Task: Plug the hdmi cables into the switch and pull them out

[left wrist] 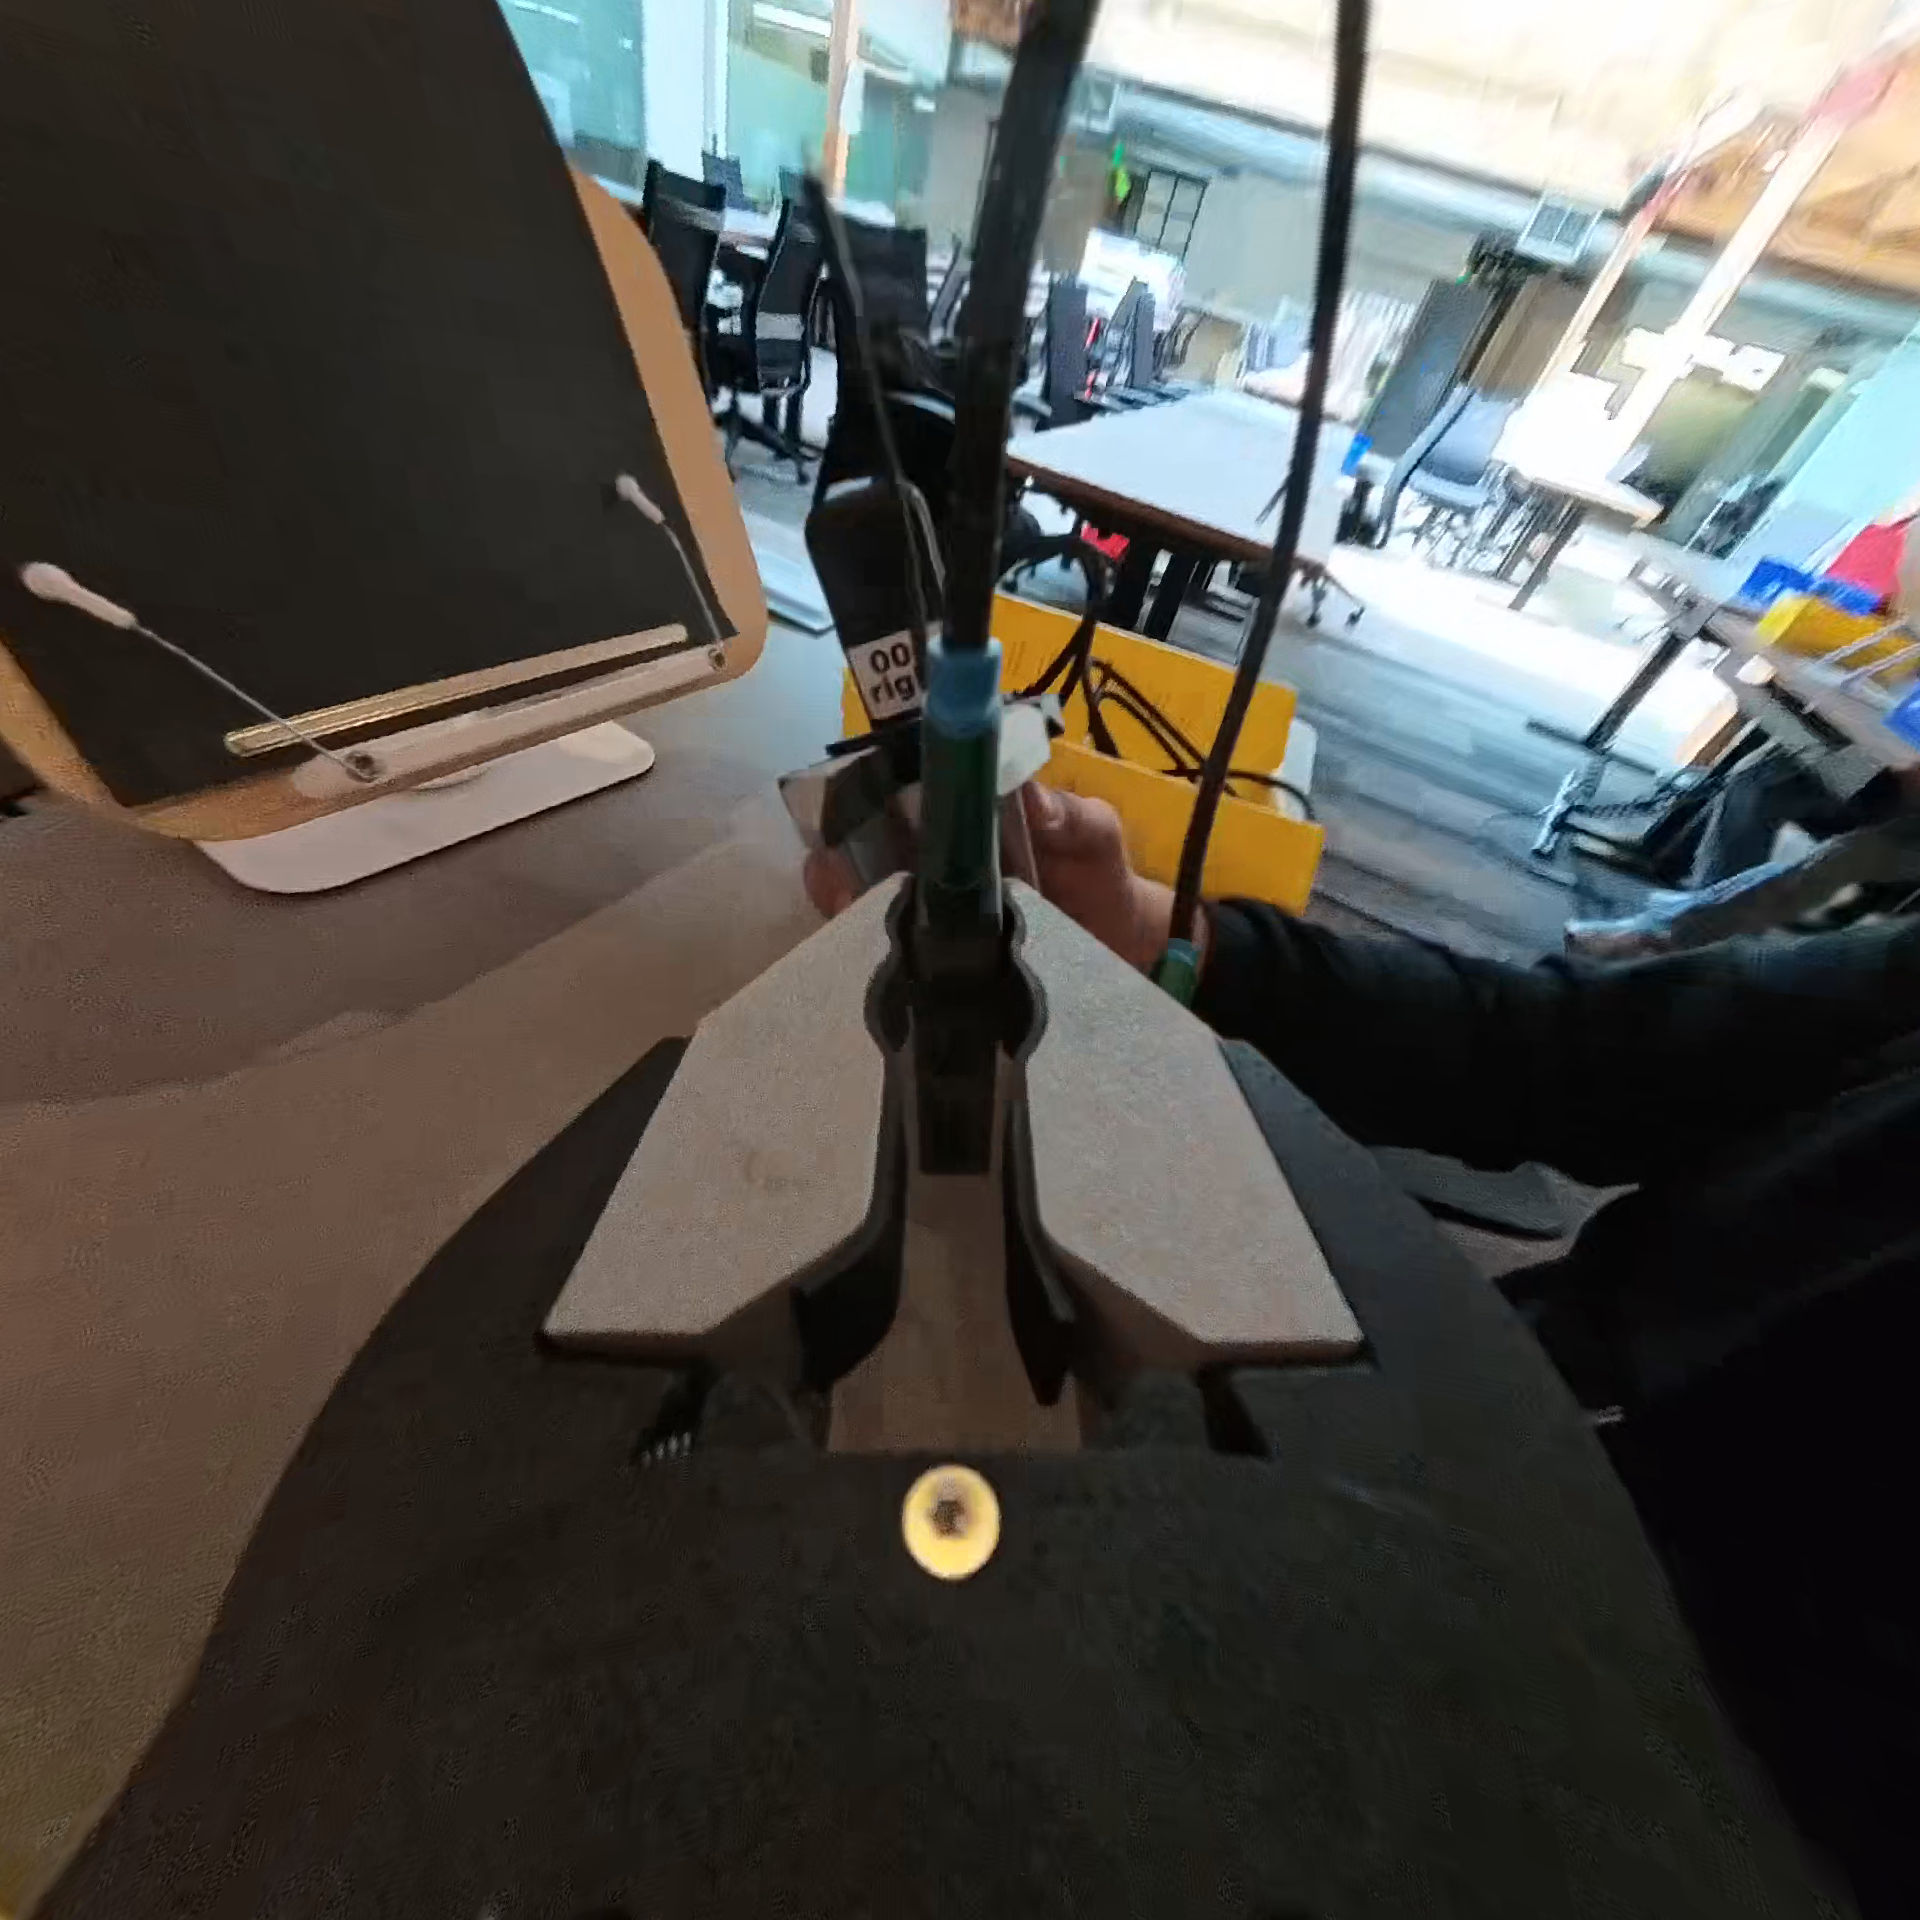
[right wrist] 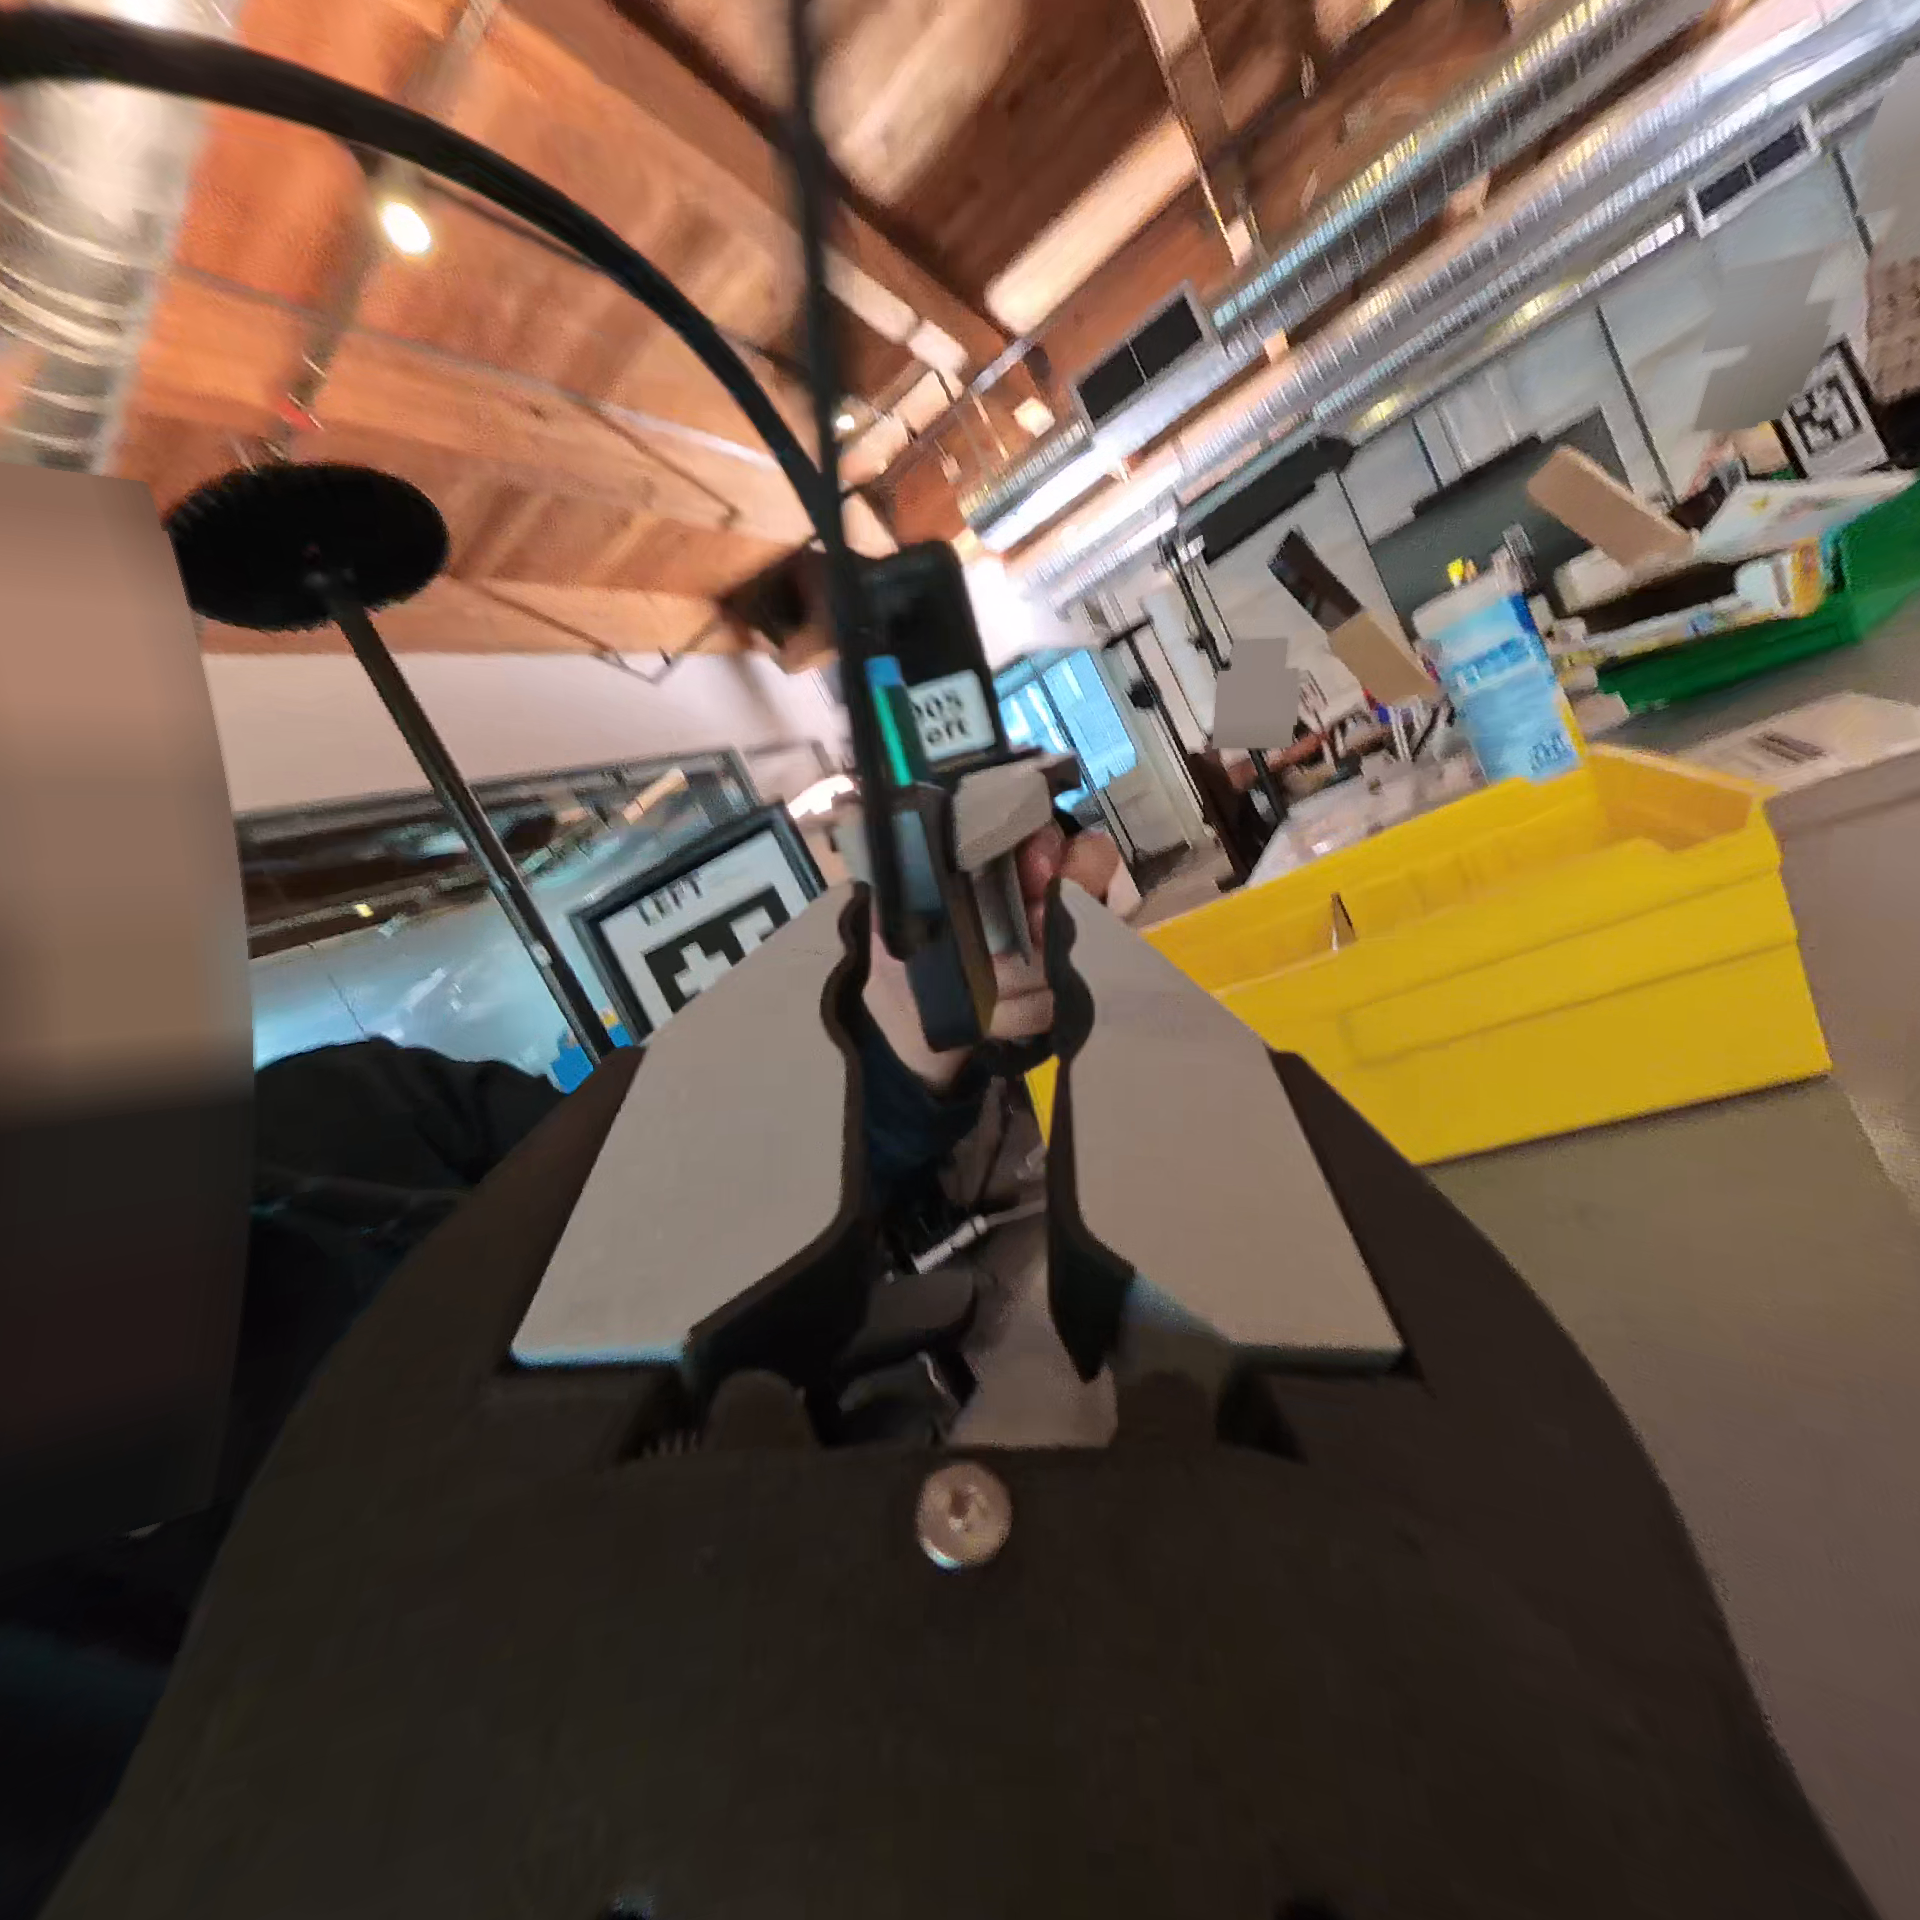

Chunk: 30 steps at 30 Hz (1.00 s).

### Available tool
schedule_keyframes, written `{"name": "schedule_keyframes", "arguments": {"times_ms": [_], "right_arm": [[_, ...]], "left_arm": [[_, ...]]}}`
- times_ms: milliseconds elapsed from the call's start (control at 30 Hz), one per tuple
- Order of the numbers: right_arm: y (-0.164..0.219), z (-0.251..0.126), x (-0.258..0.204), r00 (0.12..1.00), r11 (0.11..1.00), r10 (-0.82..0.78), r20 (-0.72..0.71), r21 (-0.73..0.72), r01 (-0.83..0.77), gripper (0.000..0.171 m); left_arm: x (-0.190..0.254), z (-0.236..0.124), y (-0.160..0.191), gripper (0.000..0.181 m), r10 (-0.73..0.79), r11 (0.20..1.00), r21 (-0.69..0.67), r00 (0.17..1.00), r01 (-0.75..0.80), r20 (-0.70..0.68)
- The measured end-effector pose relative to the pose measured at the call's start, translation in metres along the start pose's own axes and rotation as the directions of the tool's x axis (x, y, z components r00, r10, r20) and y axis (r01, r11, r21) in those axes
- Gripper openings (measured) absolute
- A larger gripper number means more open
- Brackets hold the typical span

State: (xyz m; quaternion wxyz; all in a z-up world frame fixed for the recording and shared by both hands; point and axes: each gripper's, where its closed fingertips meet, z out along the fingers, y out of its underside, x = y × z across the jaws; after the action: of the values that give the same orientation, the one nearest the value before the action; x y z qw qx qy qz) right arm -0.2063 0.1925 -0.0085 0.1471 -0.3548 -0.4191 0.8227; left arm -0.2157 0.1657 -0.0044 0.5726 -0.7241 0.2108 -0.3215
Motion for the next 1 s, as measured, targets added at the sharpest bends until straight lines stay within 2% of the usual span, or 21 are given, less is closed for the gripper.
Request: {"name": "schedule_keyframes", "arguments": {"times_ms": [33,67,133,200,267,367,467,533,600,633,700,733,767,867,1000], "right_arm": [[-0.007,-0.006,0.0,1.0,0.999,0.005,0.01,0.037,-0.006,0.029],[-0.013,-0.011,0.004,1.0,0.998,0.006,-0.015,0.069,-0.005,0.03],[-0.014,-0.017,0.023,0.987,0.997,-0.02,-0.158,0.07,0.032,0.042],[-0.002,-0.015,0.038,0.96,0.997,-0.083,-0.266,-0.024,0.08,0.043],[0.01,-0.005,0.039,0.952,0.99,-0.131,-0.278,-0.089,0.11,0.049],[0.012,0.004,0.034,0.931,0.971,-0.232,-0.281,-0.125,0.204,0.049],[0.008,-0.002,0.03,0.853,0.911,-0.407,-0.327,-0.215,0.353,0.038],[-0.004,-0.014,0.036,0.78,0.892,-0.452,-0.432,-0.233,0.388,0.053],[-0.01,-0.03,0.043,0.748,0.901,-0.433,-0.504,-0.24,0.36,0.055],[-0.008,-0.031,0.039,0.779,0.912,-0.41,-0.474,-0.237,0.336,0.049],[-0.002,-0.022,0.02,0.874,0.929,-0.361,-0.326,-0.202,0.309,0.029],[-0.001,-0.016,0.011,0.899,0.933,-0.352,-0.262,-0.174,0.315,0.032],[-0.003,-0.01,0.001,0.905,0.928,-0.367,-0.213,-0.142,0.343,0.04],[0.005,0.004,-0.015,0.896,0.9,-0.424,-0.133,-0.17,0.401,0.031],[0.021,0.012,-0.011,0.889,0.885,-0.434,-0.142,-0.249,0.393,0.028]], "left_arm": [[-0.003,-0.007,-0.004,0.01,-0.028,0.999,0.022,1.0,0.028,0.009],[-0.011,-0.013,-0.005,0.011,-0.011,1.0,0.015,0.997,0.01,0.08],[-0.034,-0.025,0.001,0.011,0.136,0.99,-0.084,0.952,-0.118,0.274],[-0.045,-0.032,0.0,0.011,0.28,0.958,-0.17,0.878,-0.23,0.389],[-0.037,-0.027,-0.001,0.011,0.357,0.932,-0.199,0.856,-0.302,0.375],[-0.035,-0.02,0.004,0.011,0.399,0.911,-0.255,0.848,-0.324,0.35],[-0.031,-0.019,0.002,0.011,0.319,0.94,-0.215,0.904,-0.264,0.286],[-0.037,-0.028,-0.003,0.011,0.276,0.956,-0.181,0.911,-0.23,0.305],[-0.048,-0.041,-0.009,0.011,0.279,0.958,-0.166,0.889,-0.232,0.364],[-0.05,-0.045,-0.012,0.011,0.265,0.963,-0.147,0.888,-0.226,0.376],[-0.041,-0.043,-0.011,0.011,0.203,0.979,-0.097,0.925,-0.181,0.322],[-0.034,-0.038,-0.008,0.011,0.172,0.985,-0.079,0.943,-0.155,0.285],[-0.029,-0.033,-0.002,0.011,0.153,0.987,-0.08,0.955,-0.137,0.253],[-0.019,-0.021,0.013,0.011,0.136,0.987,-0.113,0.973,-0.116,0.188],[-0.011,-0.008,0.03,0.011,0.11,0.984,-0.155,0.987,-0.091,0.118]]}}
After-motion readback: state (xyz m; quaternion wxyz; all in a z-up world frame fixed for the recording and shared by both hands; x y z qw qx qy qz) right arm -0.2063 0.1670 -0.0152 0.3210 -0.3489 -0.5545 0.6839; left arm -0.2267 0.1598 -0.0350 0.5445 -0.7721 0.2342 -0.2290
